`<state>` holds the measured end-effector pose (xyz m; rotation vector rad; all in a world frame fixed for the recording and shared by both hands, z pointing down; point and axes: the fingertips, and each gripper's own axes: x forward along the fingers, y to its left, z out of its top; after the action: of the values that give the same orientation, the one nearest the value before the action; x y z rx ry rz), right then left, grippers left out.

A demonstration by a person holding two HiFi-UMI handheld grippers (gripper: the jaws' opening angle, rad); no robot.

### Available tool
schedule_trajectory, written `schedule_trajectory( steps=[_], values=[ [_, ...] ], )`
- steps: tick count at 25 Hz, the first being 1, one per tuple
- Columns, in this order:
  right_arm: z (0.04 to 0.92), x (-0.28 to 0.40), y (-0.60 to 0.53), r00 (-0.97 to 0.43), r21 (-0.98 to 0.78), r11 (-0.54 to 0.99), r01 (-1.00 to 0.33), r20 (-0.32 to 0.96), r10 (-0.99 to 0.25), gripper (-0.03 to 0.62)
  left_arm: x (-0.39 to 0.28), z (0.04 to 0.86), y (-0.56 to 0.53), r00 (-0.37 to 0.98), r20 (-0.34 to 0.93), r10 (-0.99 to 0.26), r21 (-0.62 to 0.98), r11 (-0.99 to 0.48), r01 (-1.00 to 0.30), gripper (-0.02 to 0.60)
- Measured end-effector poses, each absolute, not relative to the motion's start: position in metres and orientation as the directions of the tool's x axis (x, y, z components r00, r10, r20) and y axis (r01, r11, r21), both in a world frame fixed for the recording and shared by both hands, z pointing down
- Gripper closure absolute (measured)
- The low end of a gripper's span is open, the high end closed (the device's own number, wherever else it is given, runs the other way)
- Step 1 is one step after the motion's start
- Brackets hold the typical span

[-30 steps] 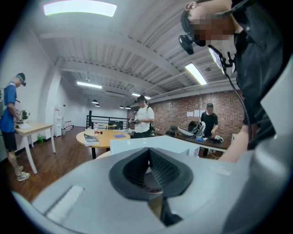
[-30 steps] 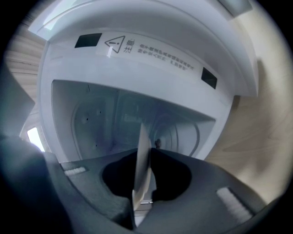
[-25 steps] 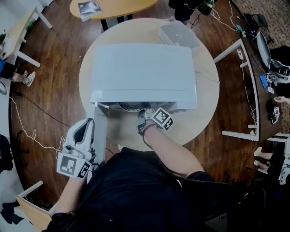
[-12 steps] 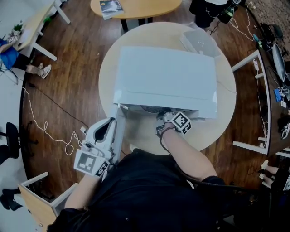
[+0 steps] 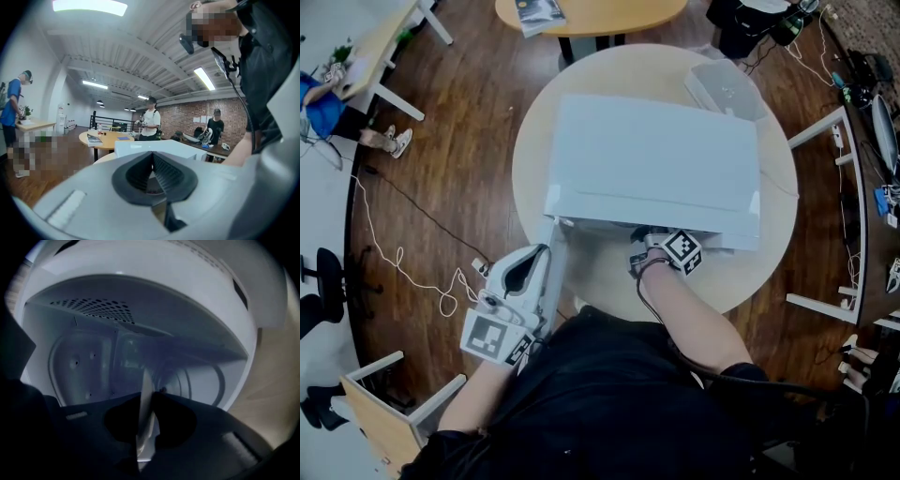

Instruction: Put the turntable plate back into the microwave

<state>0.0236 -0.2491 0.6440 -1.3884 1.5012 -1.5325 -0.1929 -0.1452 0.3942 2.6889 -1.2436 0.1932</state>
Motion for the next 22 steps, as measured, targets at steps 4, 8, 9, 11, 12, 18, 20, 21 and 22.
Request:
schedule_trajectory(
  steps=[4,8,9,11,12,18,20,21,22],
  values=[
    [0.646,0.026,-0.251,-0.280,-0.945,-0.212,-0.249,0.279,-0.919,0.559,-0.190,0.396,-0.145,0.650,0.197,-0.734,0.105,-0.643,-0.758,0.577],
    [0.650,0.024,-0.252,-0.275,-0.942,-0.227,-0.247,0.292,-0.916,0.559,-0.191,0.398,-0.146,0.651,0.205,-0.730,0.110,-0.644,-0.757,0.577],
    [0.651,0.025,-0.252,-0.272,-0.942,-0.228,-0.245,0.292,-0.917,0.559,-0.190,0.399,-0.145,0.652,0.209,-0.729,0.111,-0.645,-0.756,0.577],
    [0.652,0.026,-0.253,-0.266,-0.943,-0.229,-0.241,0.291,-0.919,0.559,-0.188,0.401,-0.144,0.655,0.215,-0.724,0.113,-0.648,-0.753,0.577],
    [0.653,0.026,-0.254,-0.262,-0.943,-0.231,-0.241,0.293,-0.920,0.559,-0.188,0.402,-0.144,0.657,0.217,-0.722,0.114,-0.649,-0.752,0.577],
    [0.657,0.029,-0.260,-0.245,-0.940,-0.250,-0.232,0.305,-0.920,0.559,-0.187,0.405,-0.144,0.661,0.222,-0.717,0.116,-0.654,-0.748,0.577],
    [0.660,0.029,-0.260,-0.239,-0.938,-0.259,-0.231,0.313,-0.919,0.559,-0.186,0.404,-0.144,0.662,0.223,-0.715,0.124,-0.653,-0.747,0.577],
    [0.661,0.029,-0.260,-0.236,-0.936,-0.265,-0.232,0.318,-0.918,0.559,-0.185,0.402,-0.144,0.660,0.221,-0.718,0.135,-0.648,-0.750,0.577],
    [0.661,0.029,-0.261,-0.234,-0.933,-0.272,-0.234,0.325,-0.916,0.559,-0.186,0.401,-0.145,0.658,0.220,-0.720,0.142,-0.644,-0.752,0.577]
  ],
)
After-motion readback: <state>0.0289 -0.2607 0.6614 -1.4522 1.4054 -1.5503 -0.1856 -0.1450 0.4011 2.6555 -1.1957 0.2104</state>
